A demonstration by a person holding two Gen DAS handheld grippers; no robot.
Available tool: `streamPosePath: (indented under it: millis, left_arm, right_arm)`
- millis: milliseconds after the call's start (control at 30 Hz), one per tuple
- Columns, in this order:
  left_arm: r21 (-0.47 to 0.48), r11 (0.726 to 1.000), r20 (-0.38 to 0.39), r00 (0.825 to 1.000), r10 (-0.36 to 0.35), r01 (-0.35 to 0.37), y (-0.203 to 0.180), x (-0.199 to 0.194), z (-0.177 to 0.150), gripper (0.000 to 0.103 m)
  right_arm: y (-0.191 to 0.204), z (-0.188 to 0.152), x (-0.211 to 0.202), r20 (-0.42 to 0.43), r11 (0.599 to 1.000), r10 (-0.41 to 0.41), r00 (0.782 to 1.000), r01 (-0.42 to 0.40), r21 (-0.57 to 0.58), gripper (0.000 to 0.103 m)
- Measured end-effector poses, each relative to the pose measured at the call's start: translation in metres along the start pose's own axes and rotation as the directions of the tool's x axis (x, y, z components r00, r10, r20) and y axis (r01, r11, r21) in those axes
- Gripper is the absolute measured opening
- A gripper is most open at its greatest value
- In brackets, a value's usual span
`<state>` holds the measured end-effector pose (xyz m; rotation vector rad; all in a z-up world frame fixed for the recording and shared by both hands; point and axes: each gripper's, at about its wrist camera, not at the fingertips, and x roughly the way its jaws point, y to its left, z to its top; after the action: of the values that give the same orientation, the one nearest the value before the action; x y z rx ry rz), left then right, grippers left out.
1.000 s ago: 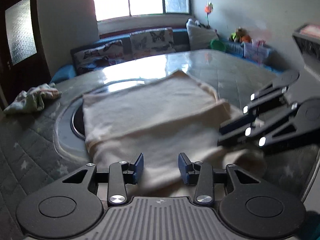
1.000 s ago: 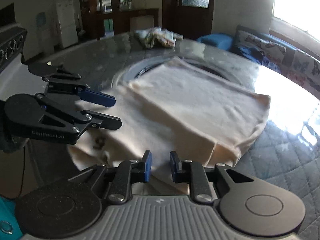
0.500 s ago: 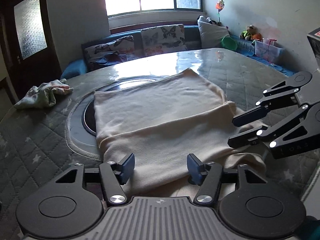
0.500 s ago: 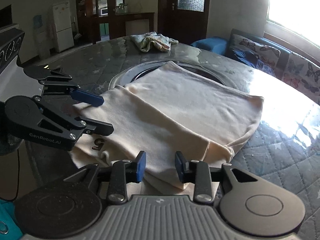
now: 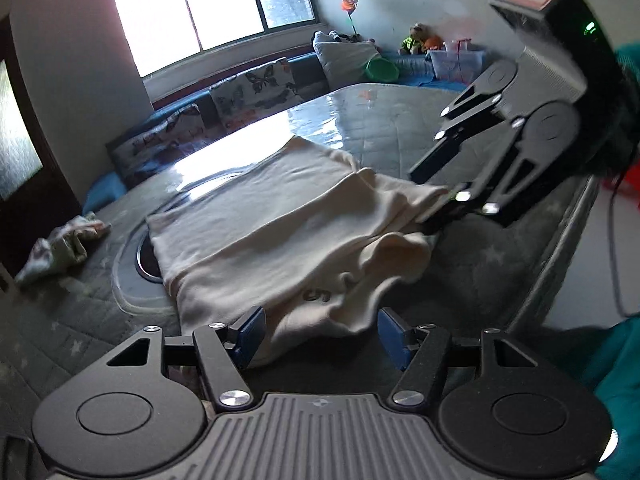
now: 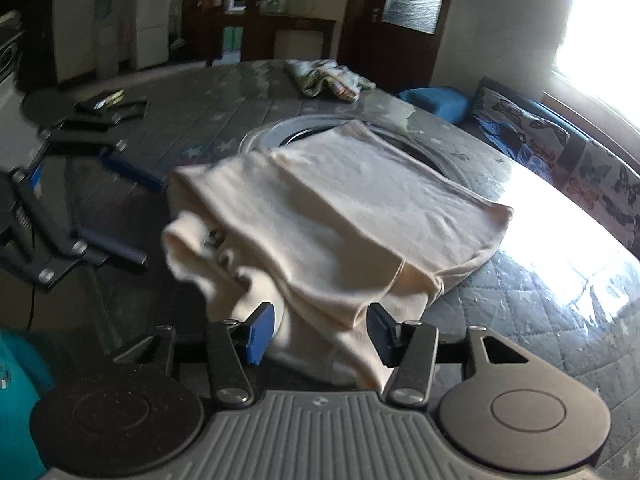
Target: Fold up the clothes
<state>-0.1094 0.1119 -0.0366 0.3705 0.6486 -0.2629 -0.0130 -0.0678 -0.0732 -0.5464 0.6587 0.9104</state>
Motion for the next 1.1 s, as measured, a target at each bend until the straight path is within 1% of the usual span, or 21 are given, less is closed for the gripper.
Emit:
streamPosePath:
  millis: [67, 100, 133, 167, 233, 267, 300, 367, 500, 567, 633, 700, 733, 767, 800, 833, 900, 933, 967, 1033, 1100]
  left_arm:
    - [0.007, 1.000, -0.005, 1.000, -0.005, 0.005, 0.002, 0.007, -0.002, 0.065]
    - [0.013, 1.000, -0.005, 1.000, -0.008, 0.008, 0.002, 0.010, -0.003, 0.060]
    - [0.028, 1.000, -0.003, 1.000, -0.005, 0.005, 0.002, 0.012, -0.005, 0.052]
    - [0.041, 0.999, -0.007, 1.000, 0.003, -0.003, 0.001, 0.015, -0.006, 0.047]
    - [0.037, 0.999, -0.010, 1.000, -0.007, 0.008, 0.002, 0.019, -0.007, 0.019]
    - [0.032, 0.999, -0.004, 1.000, -0.006, 0.006, 0.003, 0.018, -0.007, 0.019]
    - [0.027, 1.000, 0.003, 1.000, -0.005, 0.005, 0.005, 0.018, -0.006, 0.015]
    - [0.017, 1.000, 0.030, 1.000, -0.007, 0.007, 0.010, 0.013, -0.001, 0.014]
    - [-0.061, 0.998, 0.072, 0.997, -0.022, 0.027, 0.031, 0.009, 0.015, 0.014]
    - [-0.099, 0.994, 0.088, 0.996, -0.029, 0.037, 0.041, 0.010, 0.023, 0.014]
    - [-0.118, 0.992, 0.103, 0.994, -0.037, 0.049, 0.049, 0.013, 0.030, 0.014]
    - [-0.130, 0.990, 0.106, 0.993, -0.048, 0.061, 0.055, 0.018, 0.033, 0.014]
    - [-0.131, 0.989, 0.106, 0.993, -0.050, 0.064, 0.056, 0.019, 0.033, 0.014]
    - [-0.131, 0.989, 0.105, 0.993, -0.053, 0.066, 0.057, 0.020, 0.032, 0.015]
    - [-0.128, 0.989, 0.105, 0.993, -0.057, 0.070, 0.058, 0.021, 0.030, 0.018]
    - [-0.126, 0.989, 0.107, 0.992, -0.061, 0.074, 0.057, 0.020, 0.026, 0.020]
    - [-0.121, 0.989, 0.111, 0.992, -0.067, 0.081, 0.056, 0.017, 0.019, 0.025]
    - [-0.119, 0.989, 0.113, 0.991, -0.070, 0.084, 0.056, 0.016, 0.015, 0.031]
    - [-0.113, 0.990, 0.112, 0.991, -0.071, 0.083, 0.054, 0.014, 0.011, 0.033]
    - [-0.096, 0.993, 0.112, 0.992, -0.064, 0.075, 0.052, 0.011, 0.005, 0.046]
    - [-0.076, 0.995, 0.112, 0.992, -0.050, 0.058, 0.049, 0.008, -0.001, 0.050]
  right_arm:
    - [0.005, -0.004, -0.001, -0.011, 0.999, 0.000, 1.000, 0.000, -0.040, 0.056]
    - [0.007, -0.005, -0.001, -0.015, 0.998, 0.001, 1.000, -0.002, -0.059, 0.057]
    - [0.010, -0.006, -0.001, -0.016, 0.997, 0.000, 1.000, -0.001, -0.079, 0.058]
    - [0.013, -0.008, -0.002, -0.014, 0.995, -0.004, 1.000, 0.002, -0.099, 0.059]
    - [0.018, -0.010, -0.002, -0.008, 0.989, -0.016, 1.000, 0.015, -0.148, 0.062]
    - [0.021, -0.011, -0.002, -0.004, 0.985, -0.022, 1.000, 0.021, -0.172, 0.063]
    - [0.024, -0.012, -0.001, -0.001, 0.980, -0.027, 1.000, 0.026, -0.195, 0.065]
    - [0.030, -0.015, 0.000, 0.014, 0.971, -0.030, 0.999, 0.033, -0.238, 0.067]
    - [0.039, -0.015, 0.005, 0.056, 0.949, -0.026, 0.998, 0.043, -0.313, 0.071]
    - [0.040, -0.012, 0.011, 0.075, 0.946, -0.016, 0.997, 0.040, -0.323, 0.071]
    - [0.038, -0.007, 0.019, 0.084, 0.953, -0.014, 0.996, 0.039, -0.300, 0.068]
    - [0.030, 0.001, 0.026, 0.086, 0.970, 0.001, 0.996, 0.021, -0.244, 0.058]
    - [0.023, 0.005, 0.030, 0.076, 0.979, 0.017, 0.997, -0.002, -0.202, 0.048]
    - [0.017, 0.009, 0.033, 0.066, 0.987, 0.034, 0.997, -0.024, -0.160, 0.034]
    - [0.009, 0.013, 0.036, 0.054, 0.992, 0.066, 0.996, -0.059, -0.108, 0.017]
    - [0.000, 0.016, 0.039, 0.043, 0.994, 0.100, 0.994, -0.098, -0.049, 0.015]
    - [-0.014, 0.020, 0.040, 0.039, 0.990, 0.135, 0.990, -0.136, 0.030, 0.013]
    - [-0.020, 0.022, 0.040, 0.039, 0.987, 0.149, 0.988, -0.151, 0.059, 0.012]
    - [-0.025, 0.024, 0.039, 0.041, 0.983, 0.162, 0.986, -0.165, 0.085, 0.011]
    - [-0.034, 0.028, 0.038, 0.045, 0.974, 0.180, 0.983, -0.184, 0.129, 0.010]
    - [-0.042, 0.031, 0.038, 0.048, 0.966, 0.192, 0.980, -0.197, 0.165, 0.010]
